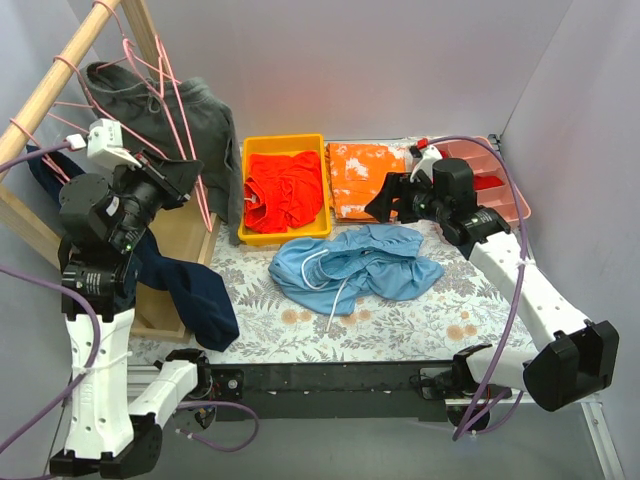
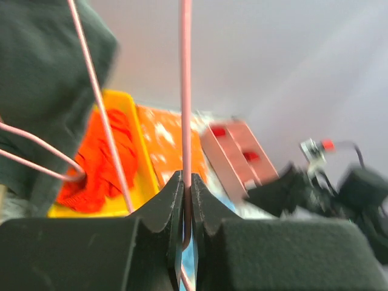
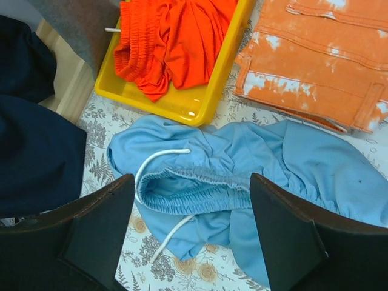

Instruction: Place the shorts on the hanger

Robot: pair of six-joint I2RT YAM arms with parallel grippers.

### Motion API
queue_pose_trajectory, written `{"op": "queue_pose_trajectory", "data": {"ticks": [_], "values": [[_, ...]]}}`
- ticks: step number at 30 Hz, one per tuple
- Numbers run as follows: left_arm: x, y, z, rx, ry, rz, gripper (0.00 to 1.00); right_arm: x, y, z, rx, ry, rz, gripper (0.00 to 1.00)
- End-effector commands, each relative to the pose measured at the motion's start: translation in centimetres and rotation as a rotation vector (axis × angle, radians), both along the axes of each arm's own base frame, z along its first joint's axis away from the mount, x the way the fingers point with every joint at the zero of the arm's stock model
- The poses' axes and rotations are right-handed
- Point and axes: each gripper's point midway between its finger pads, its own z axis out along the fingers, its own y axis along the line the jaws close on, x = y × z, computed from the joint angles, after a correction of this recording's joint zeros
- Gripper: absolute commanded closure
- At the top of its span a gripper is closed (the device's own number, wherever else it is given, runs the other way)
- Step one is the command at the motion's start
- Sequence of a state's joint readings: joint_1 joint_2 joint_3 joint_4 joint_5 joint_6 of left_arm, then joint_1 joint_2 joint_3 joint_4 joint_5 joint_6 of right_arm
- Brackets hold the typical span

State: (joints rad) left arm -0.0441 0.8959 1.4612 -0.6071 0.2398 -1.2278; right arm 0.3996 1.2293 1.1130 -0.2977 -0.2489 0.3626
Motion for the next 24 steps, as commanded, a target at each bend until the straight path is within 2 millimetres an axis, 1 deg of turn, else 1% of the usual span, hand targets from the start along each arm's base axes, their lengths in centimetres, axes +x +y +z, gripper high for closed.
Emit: {"op": "queue_pose_trajectory", "data": {"ticks": [1,2,3,4,5,6,7,8,9,10,11,13,14,15,16,17,18,19,20,22,23,24], "values": [[-5.8,-7.0,-1.2,0.086,-0.065,-0.47,1.0,-1.0,-1.3,0.8,-0.011,-0.048,-0.047,0.16],[-6.5,-8.0,-1.5,0.08,-0.06,-0.527,1.0,-1.1,-1.9,0.6,-0.024,-0.05,-0.073,0.16],[-7.5,-9.7,-2.4,0.08,-0.05,-0.636,1.0,-1.3,-2.6,-0.5,-0.049,-0.034,-0.099,0.16],[-8.2,-11.3,-3.3,0.07,-0.016,-0.719,1.0,-1.6,-2.9,-1.6,-0.064,-0.015,-0.111,0.16],[-8.8,-12.9,-4.6,0.071,0.029,-0.799,1.0,-1.8,-3.7,-2.5,-0.086,-0.007,-0.151,0.16],[-9.6,-14.1,-5.7,0.078,0.058,-0.853,1.0,-1.9,-4.2,-3.5,-0.104,0.008,-0.17,0.17],[-10.1,-15.3,-7.5,0.09,0.115,-0.904,1.0,-2.0,-4.8,-4.5,-0.126,0.03,-0.2,0.18],[-10.7,-16.4,-9.2,0.109,0.158,-0.953,1.0,-2.3,-5.0,-5.2,-0.143,0.053,-0.206,0.2],[-11.1,-17.0,-10.6,0.122,0.209,-0.986,1.0,-2.2,-6.2,-6.2,-0.183,0.059,-0.264,0.21],[-12.1,-17.8,-12.3,0.164,0.25,-1.025,1.0,-2.4,-7.2,-7.3,-0.215,0.066,-0.306,0.24],[-13.3,-18.5,-13.2,0.191,0.268,-1.071,1.0,-2.5,-7.8,-7.6,-0.225,0.065,-0.331,0.26],[-14.2,-18.7,-15.8,0.232,0.331,-1.094,1.0,-3.1,-9.0,-9.1,-0.25,0.069,-0.385,0.27],[-15.1,-19.0,-16.7,0.239,0.353,-1.129,1.0,-3.3,-9.4,-9.7,-0.244,0.076,-0.412,0.28],[-15.7,-19.1,-17.2,0.24,0.367,-1.147,1.0,-3.5,-9.6,-10.1,-0.238,0.076,-0.423,0.28],[-16.3,-19.1,-19.0,0.237,0.418,-1.163,1.0,-3.5,-9.9,-9.9,-0.224,0.054,-0.444,0.29],[-16.9,-19.1,-19.6,0.24,0.435,-1.178,1.0,-4.1,-10.2,-11.3,-0.236,0.077,-0.451,0.31],[-17.5,-18.9,-20.0,0.237,0.441,-1.192,1.0,-4.3,-10.4,-11.6,-0.227,0.08,-0.466,0.32],[-17.8,-18.8,-20.9,0.242,0.46,-1.196,1.0,-4.4,-10.8,-11.6,-0.218,0.062,-0.488,0.33],[-18.1,-18.7,-21.5,0.25,0.471,-1.201,1.0,-4.7,-11.1,-12.7,-0.225,0.071,-0.498,0.38],[-18.5,-18.5,-22.1,0.258,0.479,-1.207,1.0,-4.9,-11.5,-13.1,-0.211,0.055,-0.525,0.41],[-18.6,-18.5,-22.2,0.259,0.477,-1.209,1.0,-4.5,-11.4,-12.9,-0.193,0.034,-0.532,0.42],[-18.6,-18.5,-22.1,0.259,0.473,-1.204,1.0,-4.6,-11.5,-13.8,-0.198,0.041,-0.533,0.42]]}}
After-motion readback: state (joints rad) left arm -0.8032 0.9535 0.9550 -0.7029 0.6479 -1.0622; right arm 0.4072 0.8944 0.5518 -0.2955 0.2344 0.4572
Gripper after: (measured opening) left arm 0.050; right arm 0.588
